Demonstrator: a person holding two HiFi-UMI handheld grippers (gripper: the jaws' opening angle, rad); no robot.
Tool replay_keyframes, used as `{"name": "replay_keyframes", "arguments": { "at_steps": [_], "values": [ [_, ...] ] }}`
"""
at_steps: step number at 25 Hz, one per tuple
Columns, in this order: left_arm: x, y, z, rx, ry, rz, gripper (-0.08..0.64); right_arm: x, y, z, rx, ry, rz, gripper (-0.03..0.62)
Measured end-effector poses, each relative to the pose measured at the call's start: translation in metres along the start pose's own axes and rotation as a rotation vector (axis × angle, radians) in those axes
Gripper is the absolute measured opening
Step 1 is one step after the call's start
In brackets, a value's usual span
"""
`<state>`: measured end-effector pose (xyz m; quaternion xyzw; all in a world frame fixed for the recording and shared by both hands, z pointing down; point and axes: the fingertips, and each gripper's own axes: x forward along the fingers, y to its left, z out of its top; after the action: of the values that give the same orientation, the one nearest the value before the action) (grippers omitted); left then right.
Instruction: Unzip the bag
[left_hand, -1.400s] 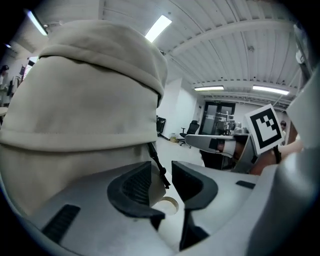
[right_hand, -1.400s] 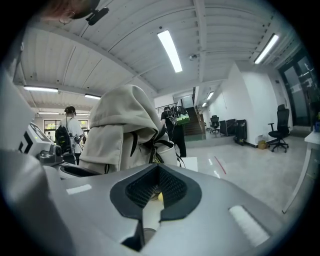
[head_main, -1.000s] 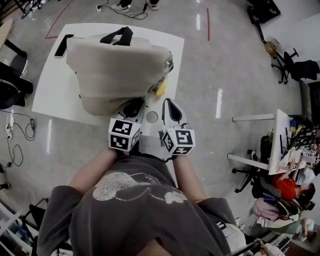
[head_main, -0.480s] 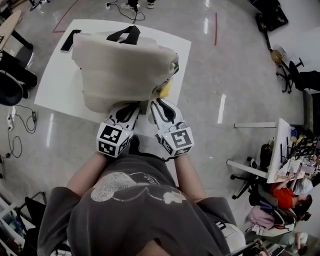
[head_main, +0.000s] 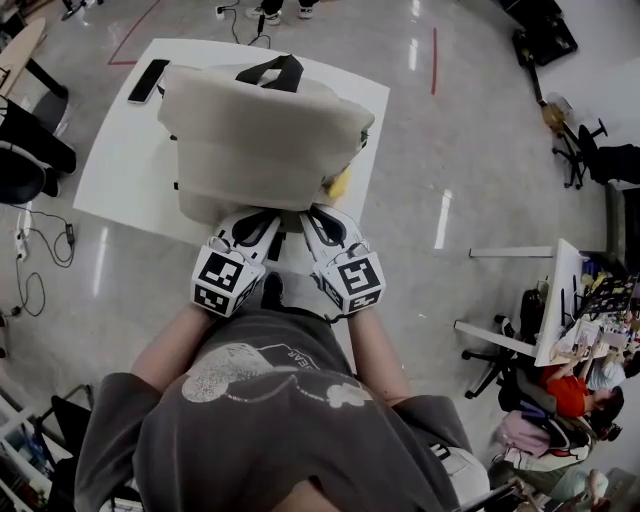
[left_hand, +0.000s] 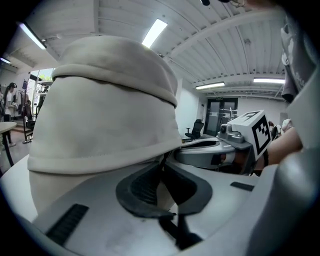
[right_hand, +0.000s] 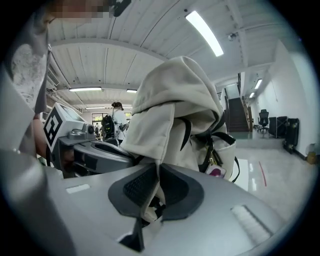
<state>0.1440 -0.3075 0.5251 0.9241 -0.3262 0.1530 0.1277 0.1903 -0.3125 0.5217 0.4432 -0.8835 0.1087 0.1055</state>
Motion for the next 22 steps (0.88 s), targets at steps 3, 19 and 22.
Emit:
{"name": "replay_keyframes", "arguments": {
  "at_steps": [3,19,22],
  "values": [
    [-0.004,-0.003,-0.001,0.033,-0.008,-0.055,0.037,-0.007,0.003,0.004,-0.036,-0.018,-0.03,0.024],
    [-0.06,0.077,-0.003,0.079,-0.012,0.043,0.035,-0.011,-0.004,0.011,0.011,-0.034,-0.202,0.02],
    [-0.076,0.103,-0.006,0.05,-0.012,0.09,0.035,-0.01,-0.006,0.013,0.014,-0.036,-0.224,0.02]
  ]
}}
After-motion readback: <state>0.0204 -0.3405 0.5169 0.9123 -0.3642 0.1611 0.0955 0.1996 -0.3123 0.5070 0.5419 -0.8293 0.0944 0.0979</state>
